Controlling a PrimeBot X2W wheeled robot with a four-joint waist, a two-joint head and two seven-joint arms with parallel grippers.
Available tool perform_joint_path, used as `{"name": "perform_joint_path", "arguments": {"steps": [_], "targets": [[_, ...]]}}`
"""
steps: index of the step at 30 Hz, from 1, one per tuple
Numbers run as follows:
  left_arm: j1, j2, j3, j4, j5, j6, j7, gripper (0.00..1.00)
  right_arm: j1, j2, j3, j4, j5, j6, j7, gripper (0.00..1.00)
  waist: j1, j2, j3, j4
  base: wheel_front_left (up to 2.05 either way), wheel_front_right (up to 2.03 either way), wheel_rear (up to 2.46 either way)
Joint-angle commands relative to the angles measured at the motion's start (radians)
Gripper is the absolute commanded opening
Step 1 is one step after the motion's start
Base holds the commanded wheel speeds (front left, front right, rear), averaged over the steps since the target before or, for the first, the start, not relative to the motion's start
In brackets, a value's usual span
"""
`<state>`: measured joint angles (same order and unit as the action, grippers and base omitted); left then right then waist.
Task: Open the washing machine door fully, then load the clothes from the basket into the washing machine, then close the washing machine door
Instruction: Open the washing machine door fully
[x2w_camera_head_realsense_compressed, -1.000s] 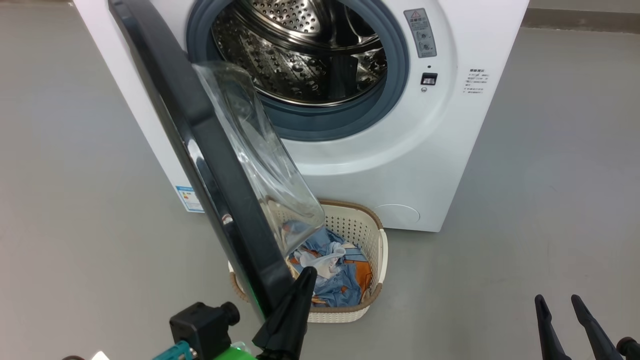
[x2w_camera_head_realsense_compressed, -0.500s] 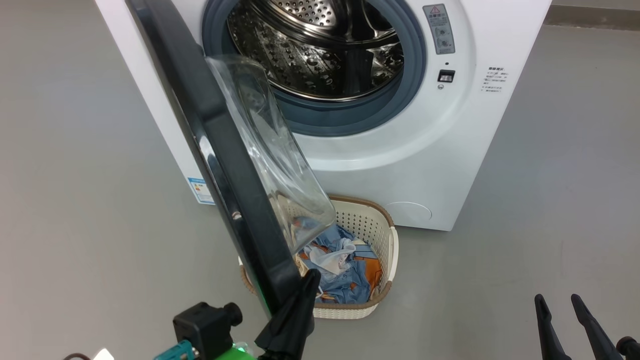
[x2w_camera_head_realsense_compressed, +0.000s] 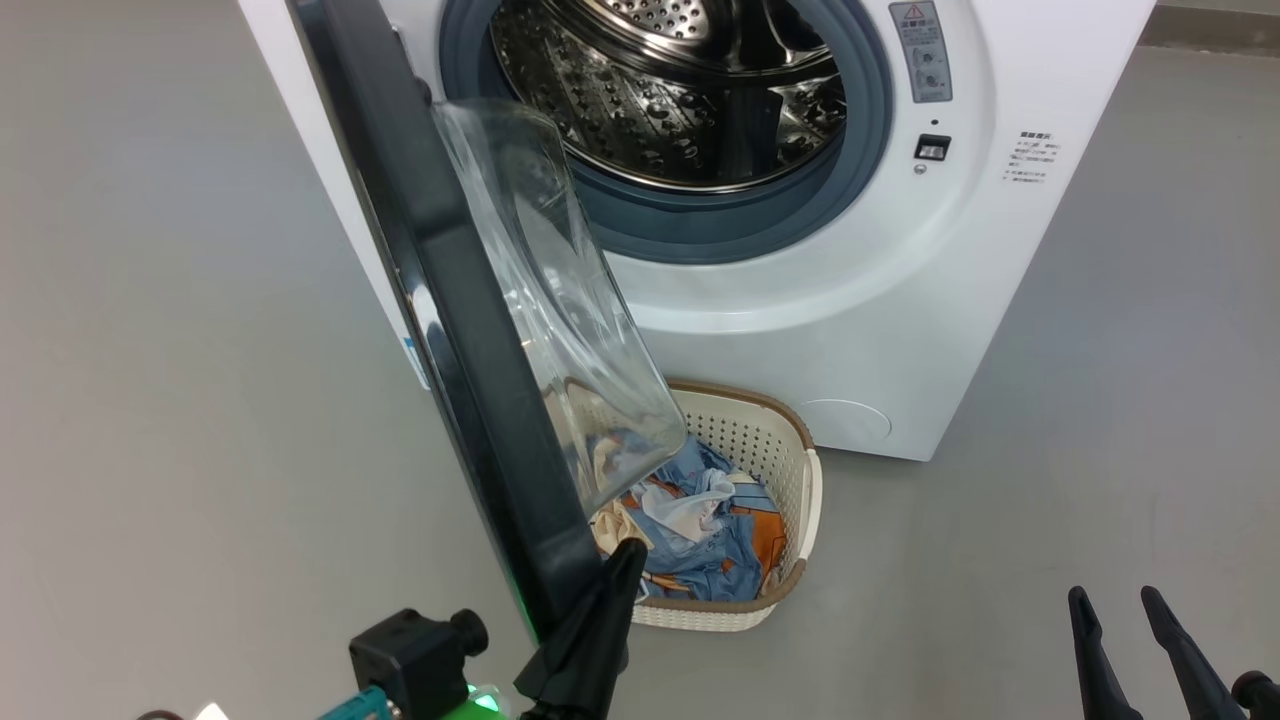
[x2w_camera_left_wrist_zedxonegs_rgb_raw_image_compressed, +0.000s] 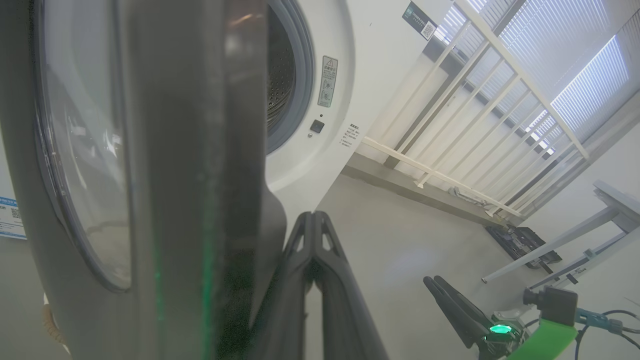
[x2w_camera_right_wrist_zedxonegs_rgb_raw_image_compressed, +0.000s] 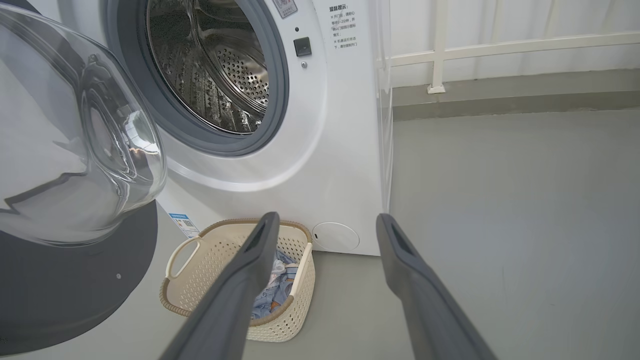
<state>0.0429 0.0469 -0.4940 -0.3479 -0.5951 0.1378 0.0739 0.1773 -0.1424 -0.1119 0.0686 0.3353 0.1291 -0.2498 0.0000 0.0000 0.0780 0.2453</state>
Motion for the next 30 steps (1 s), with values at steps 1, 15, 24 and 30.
{"name": "perform_joint_path", "arguments": {"steps": [1, 15, 24, 30], "targets": [[-0.029, 0.007, 0.055, -0.005, 0.008, 0.024, -0.014, 0.00, -0.040, -0.021, 0.022, -0.020, -0.012, 0.002, -0.012, 1.00, 0.0000, 0.0000, 0.000, 0.007, 0.00, 0.00, 0.00], [-0.028, 0.025, 0.065, -0.017, 0.021, 0.043, -0.011, 0.00, -0.040, -0.021, 0.025, -0.016, -0.008, 0.002, -0.012, 1.00, 0.0000, 0.0000, 0.009, 0.101, 0.00, 0.00, 0.00], [-0.014, 0.049, 0.115, -0.018, 0.026, 0.072, -0.022, 0.00, -0.043, -0.020, 0.026, -0.014, -0.009, 0.002, -0.012, 1.00, 0.0000, 0.0000, 0.009, 0.155, 0.00, 0.00, 0.00], [0.011, 0.068, 0.173, -0.017, 0.019, 0.097, -0.040, 0.00, -0.039, -0.025, 0.027, -0.011, -0.007, 0.002, -0.012, 1.00, 0.0000, 0.0000, 0.002, 0.178, 0.00, 0.00, 0.00]]}}
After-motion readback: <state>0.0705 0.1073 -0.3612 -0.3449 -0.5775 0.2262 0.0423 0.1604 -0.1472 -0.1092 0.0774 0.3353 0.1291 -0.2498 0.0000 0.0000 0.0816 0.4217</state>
